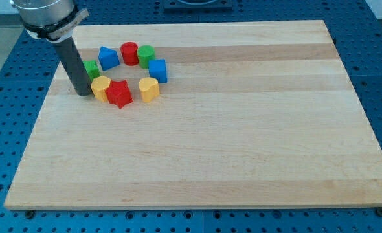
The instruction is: Push the yellow blocks slightly down
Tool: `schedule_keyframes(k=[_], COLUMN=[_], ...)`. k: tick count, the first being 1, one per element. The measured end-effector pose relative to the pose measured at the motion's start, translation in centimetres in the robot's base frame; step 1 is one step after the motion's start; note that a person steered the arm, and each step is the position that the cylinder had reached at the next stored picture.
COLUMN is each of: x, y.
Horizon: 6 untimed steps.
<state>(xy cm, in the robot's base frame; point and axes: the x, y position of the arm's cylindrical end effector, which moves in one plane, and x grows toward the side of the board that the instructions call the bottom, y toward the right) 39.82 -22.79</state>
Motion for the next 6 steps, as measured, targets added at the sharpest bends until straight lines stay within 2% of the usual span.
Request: schedule_keyframes(k=[1,2,3,4,5,6], x=[1.5,5.2,8.2,9.3,6.9,0.5], y=[-1.7,-1.4,5.2,14.7,24.7,34.0])
